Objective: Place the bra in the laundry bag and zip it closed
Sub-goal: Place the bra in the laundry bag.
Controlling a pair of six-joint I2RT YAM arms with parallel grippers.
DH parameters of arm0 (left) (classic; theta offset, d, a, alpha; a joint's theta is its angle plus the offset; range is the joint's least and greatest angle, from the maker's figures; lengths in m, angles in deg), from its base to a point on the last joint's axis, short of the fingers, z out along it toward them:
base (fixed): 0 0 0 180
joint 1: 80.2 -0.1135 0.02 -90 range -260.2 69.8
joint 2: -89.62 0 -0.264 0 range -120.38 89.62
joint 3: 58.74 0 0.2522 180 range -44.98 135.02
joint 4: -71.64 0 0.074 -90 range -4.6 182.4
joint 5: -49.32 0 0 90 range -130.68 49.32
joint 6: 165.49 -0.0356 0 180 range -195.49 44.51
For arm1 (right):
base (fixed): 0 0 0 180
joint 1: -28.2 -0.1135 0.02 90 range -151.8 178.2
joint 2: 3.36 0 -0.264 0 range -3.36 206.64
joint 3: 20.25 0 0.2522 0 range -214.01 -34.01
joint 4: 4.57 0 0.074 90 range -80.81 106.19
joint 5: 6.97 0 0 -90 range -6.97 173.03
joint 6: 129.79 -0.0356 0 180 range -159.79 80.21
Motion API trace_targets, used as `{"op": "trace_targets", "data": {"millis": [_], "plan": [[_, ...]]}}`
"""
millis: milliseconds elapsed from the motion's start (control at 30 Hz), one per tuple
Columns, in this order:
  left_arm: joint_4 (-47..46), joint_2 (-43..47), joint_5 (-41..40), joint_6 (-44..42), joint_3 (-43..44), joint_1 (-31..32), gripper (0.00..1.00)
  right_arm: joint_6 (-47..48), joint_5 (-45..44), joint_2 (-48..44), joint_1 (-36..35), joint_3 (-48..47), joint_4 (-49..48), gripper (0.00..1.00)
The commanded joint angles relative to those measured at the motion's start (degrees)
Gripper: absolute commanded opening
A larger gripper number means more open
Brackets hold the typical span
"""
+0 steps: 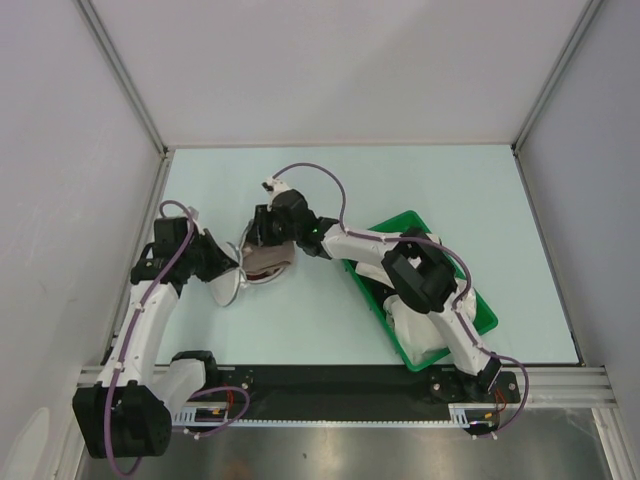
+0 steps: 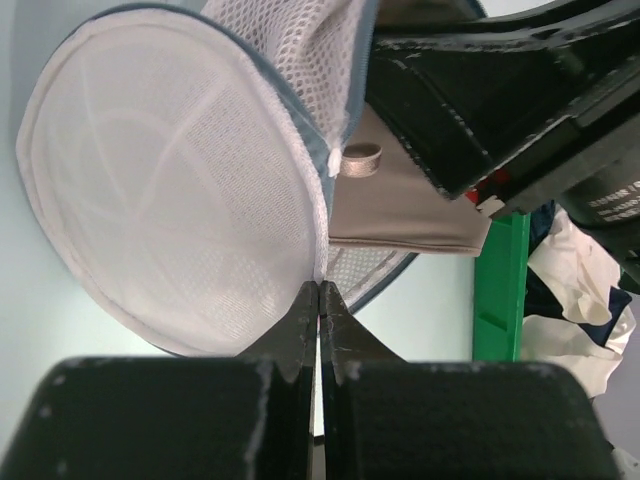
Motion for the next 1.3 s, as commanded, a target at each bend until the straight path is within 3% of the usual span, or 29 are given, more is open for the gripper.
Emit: {"op": "trace_targets", "data": {"millis": [0, 133, 300, 433, 667, 833, 1000, 1100, 1233, 1267], "plan": [[-0.6, 0.7, 0.7, 0.2, 2.4, -0.2, 0.00, 2.1, -2.3, 0.9, -0.6, -2.3, 5.8, 0.37], [-0.3, -0.4, -1.8, -1.1, 2.6, -0.2, 0.00, 7.4, -1.9, -6.8, -1.3, -1.3, 13.4, 0.51], [-0.5, -1.4, -2.9, -2.9, 3.3, -0.2, 0.00, 12.0, -1.4, -16.3, 0.1, 3.6, 20.5, 0.62], [-0.5, -1.6, -2.7, -3.3, 4.2, -0.2, 0.00, 17.1, 2.8, -20.0, 3.5, 5.7, 24.5, 0.64], [-0.7, -1.2, -2.7, -4.0, 5.1, -0.2, 0.00, 21.3, 11.4, -16.9, 7.8, 6.5, 24.0, 0.64], [-0.6, -1.1, -2.7, -4.9, 5.4, -0.2, 0.01, 20.9, 13.1, -13.7, 8.3, 5.2, 22.5, 0.54], [-0.1, -0.2, -3.6, -6.2, 6.1, -0.2, 0.10, 20.0, 13.0, -12.1, 8.3, 5.0, 21.6, 0.28], [0.8, 1.2, -5.6, -7.2, 7.4, -0.2, 0.20, 19.7, 11.2, -12.0, 8.3, 5.4, 22.5, 0.24], [1.6, 4.8, -12.7, -8.0, 10.3, 1.2, 0.43, 19.4, 8.9, -13.1, 8.2, 6.0, 23.3, 0.20], [0.9, 5.7, -12.8, -8.0, 11.0, 1.8, 0.44, 19.1, 8.2, -13.4, 8.1, 6.0, 23.5, 0.19]]}}
